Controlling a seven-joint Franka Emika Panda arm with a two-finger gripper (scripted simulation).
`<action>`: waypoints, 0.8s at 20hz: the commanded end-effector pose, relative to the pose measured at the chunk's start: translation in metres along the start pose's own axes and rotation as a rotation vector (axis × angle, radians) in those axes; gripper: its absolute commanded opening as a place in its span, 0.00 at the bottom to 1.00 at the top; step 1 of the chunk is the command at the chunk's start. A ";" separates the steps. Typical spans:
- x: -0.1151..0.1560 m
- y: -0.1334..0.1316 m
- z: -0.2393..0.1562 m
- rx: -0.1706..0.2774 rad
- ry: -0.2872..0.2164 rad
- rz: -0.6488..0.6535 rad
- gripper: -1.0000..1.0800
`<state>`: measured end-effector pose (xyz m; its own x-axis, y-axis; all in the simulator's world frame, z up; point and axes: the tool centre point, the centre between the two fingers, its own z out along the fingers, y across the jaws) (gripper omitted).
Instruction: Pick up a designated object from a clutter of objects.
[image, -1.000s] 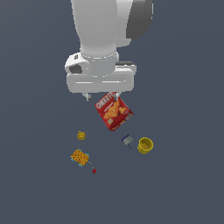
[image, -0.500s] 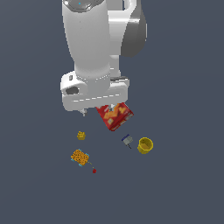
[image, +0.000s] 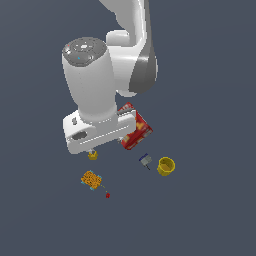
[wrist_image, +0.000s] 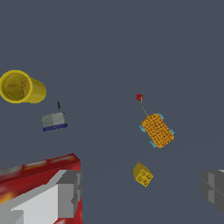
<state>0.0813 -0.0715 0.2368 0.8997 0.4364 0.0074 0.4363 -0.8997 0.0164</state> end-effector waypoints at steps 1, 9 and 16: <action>0.005 0.009 0.014 0.000 -0.001 -0.059 0.96; 0.017 0.035 0.063 0.004 -0.005 -0.242 0.96; 0.023 0.056 0.109 0.009 -0.005 -0.401 0.96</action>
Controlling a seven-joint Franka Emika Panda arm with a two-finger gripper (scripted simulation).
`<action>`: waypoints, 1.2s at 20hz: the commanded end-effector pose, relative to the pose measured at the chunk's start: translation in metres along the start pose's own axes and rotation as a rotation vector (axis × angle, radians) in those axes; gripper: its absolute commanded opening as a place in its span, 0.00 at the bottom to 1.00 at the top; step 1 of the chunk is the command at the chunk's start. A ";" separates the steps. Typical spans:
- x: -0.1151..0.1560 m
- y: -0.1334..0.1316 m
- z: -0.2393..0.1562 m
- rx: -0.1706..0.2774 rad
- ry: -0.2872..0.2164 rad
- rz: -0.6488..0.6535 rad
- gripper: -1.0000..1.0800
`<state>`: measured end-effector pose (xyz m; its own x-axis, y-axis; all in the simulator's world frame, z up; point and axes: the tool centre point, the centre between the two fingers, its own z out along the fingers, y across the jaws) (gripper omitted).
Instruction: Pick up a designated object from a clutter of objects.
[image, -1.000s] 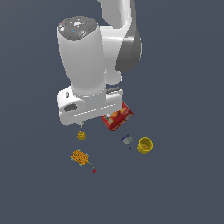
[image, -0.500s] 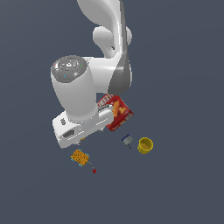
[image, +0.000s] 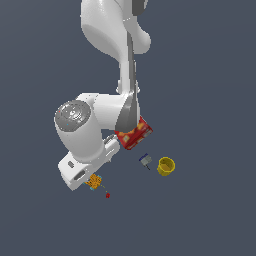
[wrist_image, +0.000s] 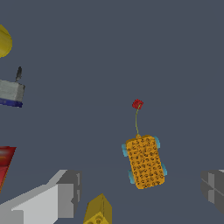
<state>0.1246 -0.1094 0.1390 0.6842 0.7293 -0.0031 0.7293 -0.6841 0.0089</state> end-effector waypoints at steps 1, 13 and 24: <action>-0.001 0.007 0.016 0.002 0.001 -0.057 0.96; -0.007 0.026 0.067 0.008 0.004 -0.222 0.96; -0.008 0.028 0.080 0.009 0.004 -0.239 0.96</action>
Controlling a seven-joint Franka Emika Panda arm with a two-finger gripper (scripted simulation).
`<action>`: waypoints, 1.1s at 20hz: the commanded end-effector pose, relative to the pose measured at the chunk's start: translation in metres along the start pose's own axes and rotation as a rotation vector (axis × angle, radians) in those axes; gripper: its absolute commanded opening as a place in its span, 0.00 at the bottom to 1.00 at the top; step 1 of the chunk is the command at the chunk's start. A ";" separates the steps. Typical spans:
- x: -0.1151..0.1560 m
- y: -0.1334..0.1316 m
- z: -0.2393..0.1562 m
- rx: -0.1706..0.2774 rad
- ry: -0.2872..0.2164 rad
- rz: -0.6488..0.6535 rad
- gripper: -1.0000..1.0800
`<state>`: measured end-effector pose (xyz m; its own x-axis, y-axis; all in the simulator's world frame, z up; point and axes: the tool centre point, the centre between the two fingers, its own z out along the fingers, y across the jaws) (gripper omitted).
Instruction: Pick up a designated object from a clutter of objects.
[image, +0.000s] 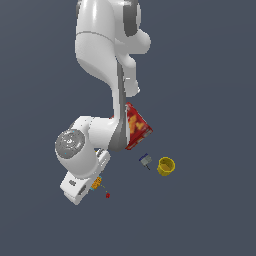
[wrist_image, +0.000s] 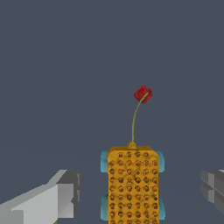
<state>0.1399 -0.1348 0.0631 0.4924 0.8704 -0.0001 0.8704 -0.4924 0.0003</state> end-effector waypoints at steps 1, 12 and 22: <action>0.000 0.000 0.007 0.001 0.000 -0.001 0.96; 0.000 0.000 0.048 0.000 0.000 -0.004 0.96; 0.000 0.000 0.048 0.000 0.000 -0.004 0.00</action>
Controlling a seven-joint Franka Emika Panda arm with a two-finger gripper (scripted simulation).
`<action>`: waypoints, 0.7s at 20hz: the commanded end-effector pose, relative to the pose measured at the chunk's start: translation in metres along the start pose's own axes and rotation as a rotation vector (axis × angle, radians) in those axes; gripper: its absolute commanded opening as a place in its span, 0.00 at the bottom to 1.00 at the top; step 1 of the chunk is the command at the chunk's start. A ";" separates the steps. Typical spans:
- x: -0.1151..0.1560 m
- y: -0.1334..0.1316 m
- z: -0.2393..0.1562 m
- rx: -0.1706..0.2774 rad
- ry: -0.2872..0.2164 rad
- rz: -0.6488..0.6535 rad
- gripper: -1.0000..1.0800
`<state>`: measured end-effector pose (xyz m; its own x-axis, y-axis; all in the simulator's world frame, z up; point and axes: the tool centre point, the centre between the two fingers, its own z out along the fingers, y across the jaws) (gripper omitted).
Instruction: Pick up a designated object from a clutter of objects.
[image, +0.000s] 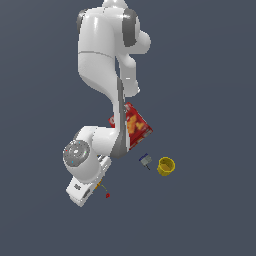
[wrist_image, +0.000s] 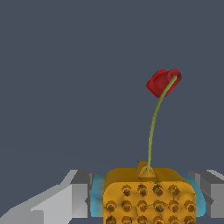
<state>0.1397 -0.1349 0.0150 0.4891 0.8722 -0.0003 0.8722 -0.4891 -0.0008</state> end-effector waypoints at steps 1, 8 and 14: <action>0.000 0.000 0.000 -0.001 0.000 0.000 0.00; 0.001 -0.003 -0.003 0.000 0.000 0.000 0.00; 0.005 -0.015 -0.016 0.000 0.000 0.000 0.00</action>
<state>0.1314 -0.1263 0.0264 0.4893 0.8721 -0.0008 0.8721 -0.4893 -0.0022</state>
